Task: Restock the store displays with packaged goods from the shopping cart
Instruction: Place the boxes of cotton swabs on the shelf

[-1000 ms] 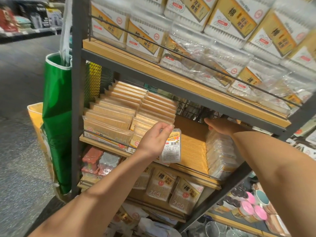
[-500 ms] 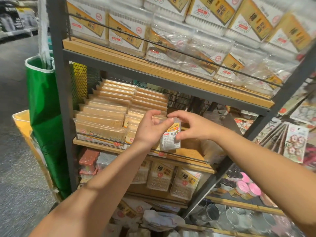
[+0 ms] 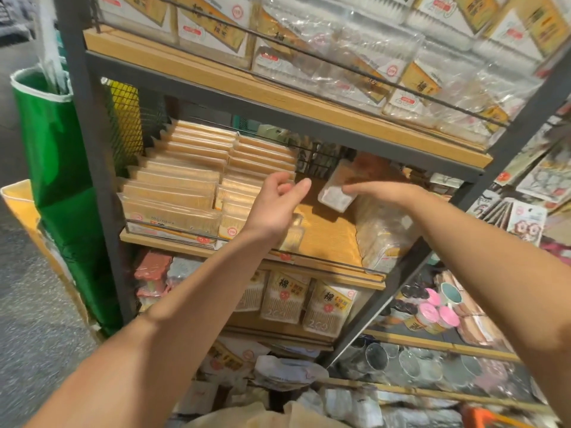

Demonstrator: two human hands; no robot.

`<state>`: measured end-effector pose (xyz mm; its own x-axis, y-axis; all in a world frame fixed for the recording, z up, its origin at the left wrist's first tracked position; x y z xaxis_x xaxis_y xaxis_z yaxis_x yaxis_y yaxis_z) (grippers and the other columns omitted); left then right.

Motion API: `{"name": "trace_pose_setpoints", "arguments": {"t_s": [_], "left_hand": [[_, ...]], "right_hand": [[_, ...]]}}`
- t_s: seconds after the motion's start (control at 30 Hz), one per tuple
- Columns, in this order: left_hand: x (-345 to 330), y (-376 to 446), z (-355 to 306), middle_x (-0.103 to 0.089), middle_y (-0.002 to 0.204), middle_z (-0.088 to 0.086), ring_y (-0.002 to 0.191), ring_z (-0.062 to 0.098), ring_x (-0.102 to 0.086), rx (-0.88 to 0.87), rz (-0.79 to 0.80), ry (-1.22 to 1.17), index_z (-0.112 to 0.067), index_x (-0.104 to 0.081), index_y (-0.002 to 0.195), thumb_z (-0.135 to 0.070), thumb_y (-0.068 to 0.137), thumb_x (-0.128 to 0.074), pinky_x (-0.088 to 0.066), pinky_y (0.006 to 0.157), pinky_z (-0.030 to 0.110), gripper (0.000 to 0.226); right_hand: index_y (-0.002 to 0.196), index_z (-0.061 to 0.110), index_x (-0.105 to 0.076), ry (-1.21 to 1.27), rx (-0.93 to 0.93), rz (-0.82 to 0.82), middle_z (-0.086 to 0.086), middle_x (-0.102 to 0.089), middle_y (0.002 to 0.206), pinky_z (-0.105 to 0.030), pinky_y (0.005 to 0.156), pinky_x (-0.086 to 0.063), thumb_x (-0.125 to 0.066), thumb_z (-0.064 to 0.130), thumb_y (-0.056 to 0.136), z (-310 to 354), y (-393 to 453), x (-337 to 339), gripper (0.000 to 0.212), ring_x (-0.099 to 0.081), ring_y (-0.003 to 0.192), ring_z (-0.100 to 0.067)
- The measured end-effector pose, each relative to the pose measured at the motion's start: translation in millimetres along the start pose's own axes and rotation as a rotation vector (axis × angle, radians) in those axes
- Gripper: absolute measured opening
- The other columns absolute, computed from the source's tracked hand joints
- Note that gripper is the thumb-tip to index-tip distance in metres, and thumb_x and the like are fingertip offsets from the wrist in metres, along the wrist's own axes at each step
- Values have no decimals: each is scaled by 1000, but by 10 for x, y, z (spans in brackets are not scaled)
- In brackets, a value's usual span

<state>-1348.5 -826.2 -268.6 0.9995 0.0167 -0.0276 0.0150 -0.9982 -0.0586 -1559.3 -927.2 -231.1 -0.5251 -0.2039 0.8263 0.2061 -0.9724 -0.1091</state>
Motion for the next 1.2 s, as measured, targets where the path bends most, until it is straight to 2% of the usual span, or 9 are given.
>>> {"name": "trace_pose_setpoints", "arguments": {"t_s": [0.1,0.2,0.33,0.4,0.53,0.8,0.93,1.07,1.2], "left_hand": [[-70,40,26,-49,140,0,124,18,-52,4,26,35,-19,-40,144,-39,96,-59,-45,108,41,55],[-158,68,37,-48,141,1,126,19,-51,12,69,86,-21,-42,142,-38,96,-59,-44,108,43,52],[-193,106,51,-48,141,-1,126,19,-50,26,96,119,-23,-44,141,-40,96,-58,-44,108,43,50],[-178,125,65,-49,140,-1,125,19,-51,31,106,127,-23,-45,141,-41,96,-58,-44,108,44,50],[-138,139,84,-50,134,-2,122,20,-54,38,134,132,-24,-46,138,-44,94,-60,-47,106,45,51],[-133,128,72,-51,133,-1,121,22,-55,46,170,145,-22,-45,139,-43,95,-59,-47,105,45,51],[-131,120,63,-50,135,-1,120,21,-55,70,171,155,-22,-45,140,-42,95,-59,-48,103,43,51],[-159,114,76,-49,135,-3,117,17,-55,90,181,158,-22,-45,141,-41,95,-59,-50,91,31,51],[-171,76,101,-50,137,-4,115,14,-56,95,207,147,-24,-45,140,-41,94,-61,-51,88,29,52]], "right_hand": [[150,22,-37,-84,18,-75,10,-39,148,-22,105,-25,-66,31,93,-72,218,106,64,-39,136,-12],[153,21,-30,-303,39,8,-1,-35,156,-34,115,-27,-61,33,96,-105,383,37,66,-35,143,-23],[133,15,-47,-444,85,18,1,-54,122,-31,85,-47,-67,18,91,-135,515,-32,46,-55,111,-21],[122,12,-52,-500,89,13,-9,-60,116,-38,80,-52,-69,14,87,-190,584,-39,39,-60,101,-29],[129,18,-51,-594,88,45,-6,-61,120,-30,75,-42,-73,14,84,-299,648,-64,50,-57,95,-20],[141,16,-46,-610,70,84,-6,-58,130,-24,81,-34,-71,16,89,-344,716,-61,58,-48,99,-10],[148,20,-38,-603,48,80,-8,-55,139,-25,85,-37,-74,19,86,-388,686,-80,71,-57,112,-20],[154,27,-26,-581,7,47,-8,-45,150,-36,104,-40,-80,24,80,-442,582,-52,91,-48,132,-28],[155,19,-26,-520,-15,1,-11,-35,156,-43,114,-31,-78,28,83,-400,431,-14,89,-34,142,-31]]}}
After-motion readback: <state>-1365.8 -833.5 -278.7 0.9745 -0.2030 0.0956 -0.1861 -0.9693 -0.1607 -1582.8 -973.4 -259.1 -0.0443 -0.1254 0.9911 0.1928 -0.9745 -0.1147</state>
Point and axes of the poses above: each hand's wrist, its own y-axis towards the middle knuckle, its own x-axis out of the back of the hand, z = x × y, the point moved 6 cm from there along y, towards the middle knuckle
